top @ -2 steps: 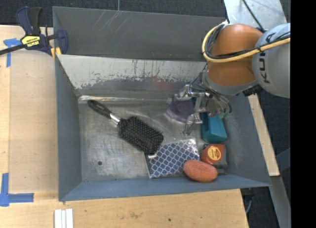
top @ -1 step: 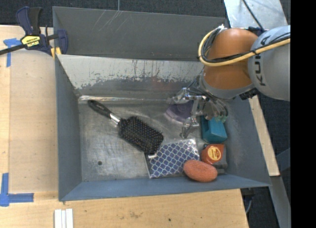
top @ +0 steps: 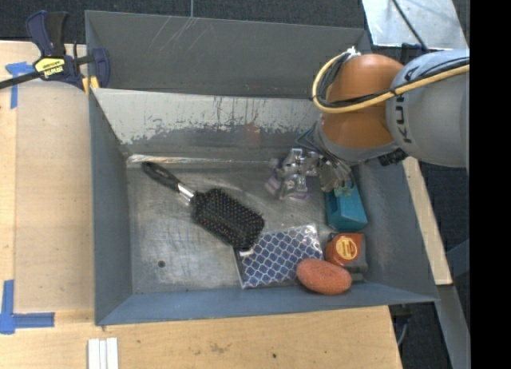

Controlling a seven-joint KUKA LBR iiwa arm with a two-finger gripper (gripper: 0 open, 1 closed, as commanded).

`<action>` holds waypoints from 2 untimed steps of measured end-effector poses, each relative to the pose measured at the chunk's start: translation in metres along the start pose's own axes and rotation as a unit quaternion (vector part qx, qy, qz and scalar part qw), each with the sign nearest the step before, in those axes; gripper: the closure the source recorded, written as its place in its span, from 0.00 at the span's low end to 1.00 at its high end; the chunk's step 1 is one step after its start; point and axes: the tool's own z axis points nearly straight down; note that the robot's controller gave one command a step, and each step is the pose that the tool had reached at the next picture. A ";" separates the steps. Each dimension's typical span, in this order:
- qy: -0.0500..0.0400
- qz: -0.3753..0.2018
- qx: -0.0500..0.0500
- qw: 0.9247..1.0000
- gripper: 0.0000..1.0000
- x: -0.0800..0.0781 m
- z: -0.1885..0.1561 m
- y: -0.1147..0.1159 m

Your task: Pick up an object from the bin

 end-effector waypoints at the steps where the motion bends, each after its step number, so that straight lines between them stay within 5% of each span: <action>1: 0.000 0.000 0.000 1.000 1.00 0.000 0.000 0.000; 2: 0.005 -0.001 0.001 1.000 1.00 0.005 -0.004 0.000</action>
Offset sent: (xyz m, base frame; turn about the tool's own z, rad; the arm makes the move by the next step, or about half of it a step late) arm 0.0027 0.0024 0.1047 -0.0136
